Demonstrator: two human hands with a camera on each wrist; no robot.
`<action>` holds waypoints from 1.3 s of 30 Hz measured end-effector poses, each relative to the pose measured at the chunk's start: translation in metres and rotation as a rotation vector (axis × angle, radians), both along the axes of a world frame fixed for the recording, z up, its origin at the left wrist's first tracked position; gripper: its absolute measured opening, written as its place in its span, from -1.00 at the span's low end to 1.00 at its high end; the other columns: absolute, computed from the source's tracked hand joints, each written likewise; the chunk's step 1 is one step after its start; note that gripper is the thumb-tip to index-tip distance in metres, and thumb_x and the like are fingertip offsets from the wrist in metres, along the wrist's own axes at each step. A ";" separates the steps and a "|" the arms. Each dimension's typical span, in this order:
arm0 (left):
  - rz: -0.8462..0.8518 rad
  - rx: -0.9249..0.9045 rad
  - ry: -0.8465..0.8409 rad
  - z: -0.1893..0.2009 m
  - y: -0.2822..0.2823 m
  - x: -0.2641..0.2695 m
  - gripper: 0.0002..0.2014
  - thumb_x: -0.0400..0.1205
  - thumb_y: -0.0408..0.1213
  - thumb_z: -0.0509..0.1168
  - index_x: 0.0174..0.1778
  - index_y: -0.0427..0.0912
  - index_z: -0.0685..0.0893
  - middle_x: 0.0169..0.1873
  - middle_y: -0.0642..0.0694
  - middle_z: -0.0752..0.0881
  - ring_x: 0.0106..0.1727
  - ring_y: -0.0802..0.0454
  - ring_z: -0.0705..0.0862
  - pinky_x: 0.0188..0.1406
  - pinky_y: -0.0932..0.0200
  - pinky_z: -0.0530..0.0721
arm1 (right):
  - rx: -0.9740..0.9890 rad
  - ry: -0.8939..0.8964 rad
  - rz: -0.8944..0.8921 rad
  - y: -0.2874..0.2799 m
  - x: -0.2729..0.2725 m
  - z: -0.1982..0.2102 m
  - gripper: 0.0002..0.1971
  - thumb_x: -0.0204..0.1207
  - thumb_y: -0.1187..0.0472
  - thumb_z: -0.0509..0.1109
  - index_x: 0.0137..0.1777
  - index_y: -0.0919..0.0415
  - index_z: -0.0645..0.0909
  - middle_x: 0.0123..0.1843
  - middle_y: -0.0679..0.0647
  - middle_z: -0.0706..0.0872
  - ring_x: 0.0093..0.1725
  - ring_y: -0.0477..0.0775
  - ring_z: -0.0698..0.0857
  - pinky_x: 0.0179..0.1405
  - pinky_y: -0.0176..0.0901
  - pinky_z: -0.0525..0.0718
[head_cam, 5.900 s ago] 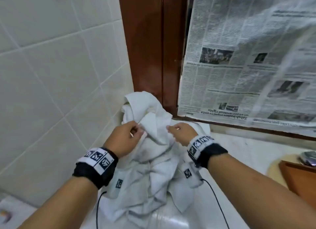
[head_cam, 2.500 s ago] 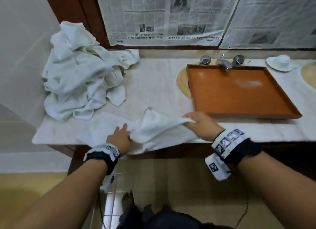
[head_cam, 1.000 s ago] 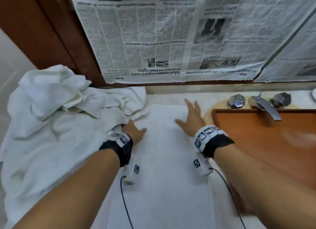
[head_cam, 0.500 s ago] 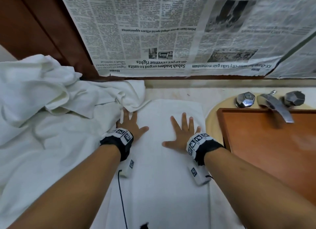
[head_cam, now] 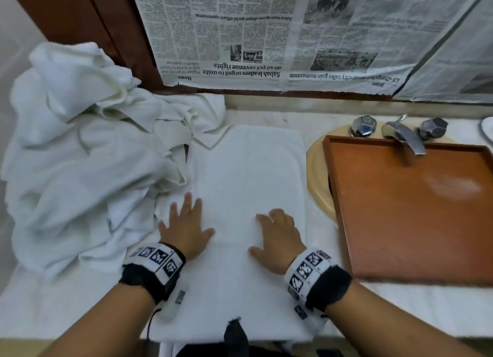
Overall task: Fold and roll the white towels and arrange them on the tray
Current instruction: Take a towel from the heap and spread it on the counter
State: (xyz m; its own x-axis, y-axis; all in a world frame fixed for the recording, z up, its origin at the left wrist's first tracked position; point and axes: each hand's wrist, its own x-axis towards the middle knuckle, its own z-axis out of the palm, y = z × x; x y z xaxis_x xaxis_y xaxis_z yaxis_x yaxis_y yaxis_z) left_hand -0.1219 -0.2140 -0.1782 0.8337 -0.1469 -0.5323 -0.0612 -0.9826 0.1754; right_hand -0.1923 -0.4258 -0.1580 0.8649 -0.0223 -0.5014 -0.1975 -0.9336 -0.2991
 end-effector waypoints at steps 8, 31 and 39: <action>-0.146 0.030 -0.134 -0.009 0.024 -0.135 -0.23 0.70 0.20 0.11 0.75 0.05 -0.09 0.73 -0.13 -0.23 0.74 -0.14 -0.10 0.62 -0.18 0.21 | -0.037 -0.076 0.114 -0.007 -0.122 -0.017 -0.21 0.64 -0.17 0.24 0.75 0.06 -0.02 0.71 0.13 0.02 0.67 0.22 0.11 0.60 0.06 0.27; -0.126 0.093 -0.248 0.011 0.014 -0.215 -0.41 0.69 0.18 0.11 0.61 0.03 0.28 0.49 -0.05 0.43 0.38 -0.11 0.53 0.27 -0.06 0.52 | 0.076 -0.136 -0.007 -0.028 -0.195 -0.006 -0.32 0.63 -0.02 0.30 0.72 0.05 0.18 0.71 0.08 0.13 0.68 0.12 0.20 0.63 0.00 0.32; -0.175 0.146 -0.147 0.018 0.017 -0.167 -0.56 0.78 0.08 -0.07 0.59 0.12 0.29 0.30 -0.11 0.54 0.25 -0.12 0.60 0.13 -0.02 0.62 | 0.034 -0.013 -0.155 -0.026 -0.166 -0.017 -0.22 0.72 -0.17 0.16 0.78 0.03 -0.17 0.76 0.07 -0.39 0.75 0.14 -0.27 0.70 0.03 -0.06</action>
